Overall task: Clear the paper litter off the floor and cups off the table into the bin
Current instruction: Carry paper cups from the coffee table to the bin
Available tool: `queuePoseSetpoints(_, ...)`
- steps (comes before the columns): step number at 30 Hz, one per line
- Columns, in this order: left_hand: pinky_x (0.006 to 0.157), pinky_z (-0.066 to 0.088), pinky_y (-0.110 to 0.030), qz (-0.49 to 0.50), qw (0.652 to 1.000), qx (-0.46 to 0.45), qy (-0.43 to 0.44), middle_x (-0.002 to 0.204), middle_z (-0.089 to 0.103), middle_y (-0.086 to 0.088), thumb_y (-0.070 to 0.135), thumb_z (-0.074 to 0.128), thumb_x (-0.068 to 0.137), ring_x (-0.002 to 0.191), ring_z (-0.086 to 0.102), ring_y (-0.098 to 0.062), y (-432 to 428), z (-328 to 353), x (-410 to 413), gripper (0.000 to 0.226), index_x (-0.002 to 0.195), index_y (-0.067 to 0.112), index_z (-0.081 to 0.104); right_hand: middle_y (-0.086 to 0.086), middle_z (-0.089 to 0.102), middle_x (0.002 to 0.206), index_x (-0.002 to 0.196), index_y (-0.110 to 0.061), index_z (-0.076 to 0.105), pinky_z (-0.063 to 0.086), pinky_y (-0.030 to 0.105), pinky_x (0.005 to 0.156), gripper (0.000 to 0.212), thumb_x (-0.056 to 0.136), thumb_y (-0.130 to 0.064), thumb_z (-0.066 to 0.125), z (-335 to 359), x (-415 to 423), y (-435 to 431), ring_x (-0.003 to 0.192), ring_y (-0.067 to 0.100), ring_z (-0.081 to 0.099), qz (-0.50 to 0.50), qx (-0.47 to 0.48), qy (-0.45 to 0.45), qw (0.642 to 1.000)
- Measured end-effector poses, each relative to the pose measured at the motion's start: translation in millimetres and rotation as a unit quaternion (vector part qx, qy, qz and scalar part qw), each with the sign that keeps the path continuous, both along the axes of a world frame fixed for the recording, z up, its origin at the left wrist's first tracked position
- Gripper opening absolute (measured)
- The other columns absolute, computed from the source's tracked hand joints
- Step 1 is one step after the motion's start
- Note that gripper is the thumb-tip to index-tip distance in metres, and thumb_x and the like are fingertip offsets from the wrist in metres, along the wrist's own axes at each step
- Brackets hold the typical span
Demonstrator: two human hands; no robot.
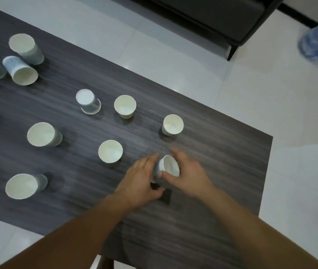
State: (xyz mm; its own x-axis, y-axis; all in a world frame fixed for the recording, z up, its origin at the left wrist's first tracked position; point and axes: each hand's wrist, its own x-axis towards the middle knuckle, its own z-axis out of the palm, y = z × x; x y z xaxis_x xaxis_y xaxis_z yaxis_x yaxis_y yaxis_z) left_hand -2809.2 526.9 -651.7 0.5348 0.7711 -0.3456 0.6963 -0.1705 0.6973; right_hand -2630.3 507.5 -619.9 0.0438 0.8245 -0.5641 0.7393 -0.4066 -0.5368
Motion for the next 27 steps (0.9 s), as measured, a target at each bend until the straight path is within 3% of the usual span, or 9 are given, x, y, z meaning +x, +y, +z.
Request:
queuePoseSetpoints(4,0.093,0.044,-0.026,0.026,0.999,0.0,-0.044,0.124,0.057,0.008,0.037,0.075,0.071,0.113,0.053,-0.012,10,3,-33,0.072,0.135,0.026,0.045,-0.01,0.056,0.134,0.148,-0.033,0.033,0.048,0.032,0.097,0.093,0.07,-0.076,0.06,8,-31,15,0.113,0.009,0.058,0.047,-0.011,0.086,0.995)
queuePoseSetpoints(6,0.09,0.043,-0.022,0.052,0.998,0.004,-0.033,0.123,0.055,0.01,0.033,0.075,0.071,0.112,0.053,-0.012,8,-1,-52,0.071,0.134,0.028,0.042,-0.008,0.054,0.136,0.146,-0.031,0.037,0.047,0.035,0.098,0.089,0.073,-0.081,0.05,3,-28,33,0.115,0.011,0.056,0.06,0.053,0.02,0.997)
queuePoseSetpoints(9,0.094,0.044,-0.026,0.086,0.996,-0.038,0.002,0.132,0.048,0.007,0.03,0.073,0.07,0.118,0.051,-0.015,-4,-9,-80,0.092,0.145,0.036,0.02,0.003,0.041,0.146,0.145,-0.024,0.039,0.042,0.042,0.102,0.076,0.082,-0.058,0.065,-13,-4,76,0.13,0.026,0.039,0.006,0.188,-0.15,0.971)
queuePoseSetpoints(12,0.091,0.047,-0.03,0.087,0.994,-0.066,0.015,0.128,0.044,0.006,0.028,0.071,0.071,0.109,0.055,-0.016,-24,-15,-98,0.108,0.141,0.059,-0.005,0.008,0.013,0.159,0.152,-0.031,0.02,0.034,0.053,0.107,0.09,0.08,-0.049,0.071,-34,12,109,0.143,0.035,0.017,0.045,0.102,-0.227,0.967)
queuePoseSetpoints(14,0.092,0.046,-0.027,0.08,0.994,-0.071,0.026,0.128,0.041,0.009,0.031,0.071,0.073,0.11,0.054,-0.014,-36,-17,-103,0.102,0.141,0.058,0.0,0.006,0.005,0.161,0.152,-0.035,0.014,0.033,0.055,0.108,0.094,0.08,-0.047,0.073,-46,12,117,0.145,0.037,0.013,0.084,0.05,-0.235,0.967)
queuePoseSetpoints(17,0.099,0.041,-0.026,0.076,0.994,-0.065,0.04,0.136,0.041,0.011,0.042,0.07,0.077,0.12,0.049,-0.013,-47,-13,-103,0.085,0.145,0.04,0.02,0.01,0.022,0.153,0.149,-0.032,0.025,0.042,0.05,0.1,0.082,0.082,-0.04,0.072,-55,-1,109,0.135,0.036,0.031,0.108,0.025,-0.227,0.967)
queuePoseSetpoints(20,0.101,0.036,-0.023,0.087,0.995,-0.028,0.041,0.14,0.042,0.012,0.047,0.066,0.079,0.123,0.043,-0.011,-44,2,-94,0.081,0.146,0.034,0.023,0.009,0.037,0.136,0.143,-0.029,0.032,0.047,0.042,0.084,0.068,0.086,-0.039,0.067,-53,-15,77,0.121,0.033,0.044,0.11,-0.004,-0.236,0.965)
queuePoseSetpoints(27,0.101,0.041,-0.034,0.082,0.995,0.036,0.032,0.141,0.041,0.006,0.035,0.072,0.075,0.124,0.045,-0.021,-6,76,-65,0.08,0.143,0.027,0.031,0.002,0.04,0.13,0.137,-0.032,0.035,0.047,0.039,0.085,0.067,0.08,-0.05,0.066,8,-19,19,0.118,0.028,0.047,0.049,0.014,-0.182,0.982)
